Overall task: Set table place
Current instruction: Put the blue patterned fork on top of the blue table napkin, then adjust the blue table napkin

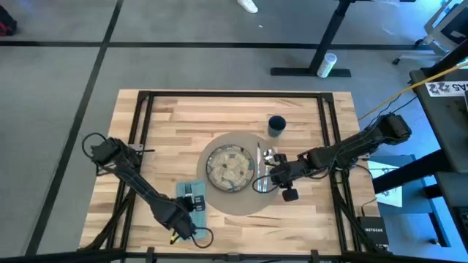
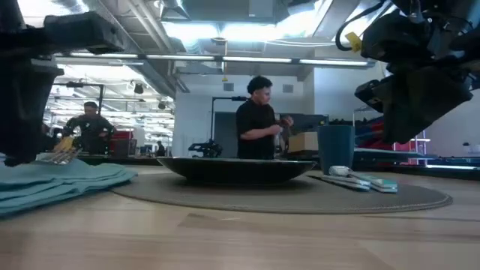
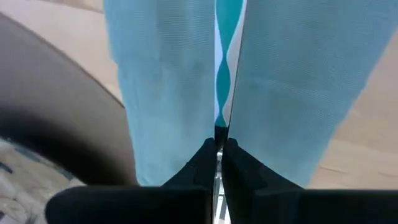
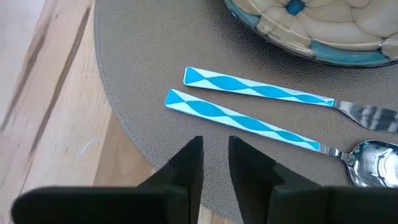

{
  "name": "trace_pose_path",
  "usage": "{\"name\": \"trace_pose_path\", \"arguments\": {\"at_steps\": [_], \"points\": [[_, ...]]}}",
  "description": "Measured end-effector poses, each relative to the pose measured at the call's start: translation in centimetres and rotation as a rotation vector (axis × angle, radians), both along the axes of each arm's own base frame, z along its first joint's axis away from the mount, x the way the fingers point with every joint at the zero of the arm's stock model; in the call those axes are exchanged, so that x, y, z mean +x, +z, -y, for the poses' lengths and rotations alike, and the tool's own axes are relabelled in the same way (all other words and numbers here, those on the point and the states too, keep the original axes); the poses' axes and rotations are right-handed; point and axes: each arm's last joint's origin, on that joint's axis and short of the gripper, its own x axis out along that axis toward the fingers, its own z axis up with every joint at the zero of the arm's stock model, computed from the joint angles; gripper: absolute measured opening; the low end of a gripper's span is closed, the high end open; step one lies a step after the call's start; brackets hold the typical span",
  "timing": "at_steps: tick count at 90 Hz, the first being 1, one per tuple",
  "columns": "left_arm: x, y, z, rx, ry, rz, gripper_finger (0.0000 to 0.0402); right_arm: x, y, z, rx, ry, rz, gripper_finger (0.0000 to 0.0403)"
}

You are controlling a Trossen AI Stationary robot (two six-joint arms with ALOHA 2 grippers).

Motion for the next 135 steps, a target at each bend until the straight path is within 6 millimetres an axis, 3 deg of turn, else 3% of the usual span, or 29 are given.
{"name": "trace_pose_path", "arguments": {"at_steps": [48,85,104,116,135], "points": [[0.0,-0.1,-0.1,0.006,-0.021,-0.012,0.0005,0.0,0.0,0.0,0.000,0.000,0.000,0.0062],[-0.1,-0.1,0.0,-0.048,0.038,-0.032,0.0073,0.0,0.0,0.0,0.001,0.000,-0.001,0.0063],[-0.4,0.0,-0.4,0.012,0.062,-0.044,0.0096,0.0,0.0,0.0,0.001,0.000,-0.001,0.0063],[-0.8,0.5,-0.6,0.093,0.104,-0.011,0.0078,0.0,0.0,0.0,0.001,0.000,-0.001,0.0063],[-0.5,2.6,0.1,0.055,0.285,0.078,0.0008,0.0,0.0,0.0,0.001,0.001,-0.001,0.0063]]}}
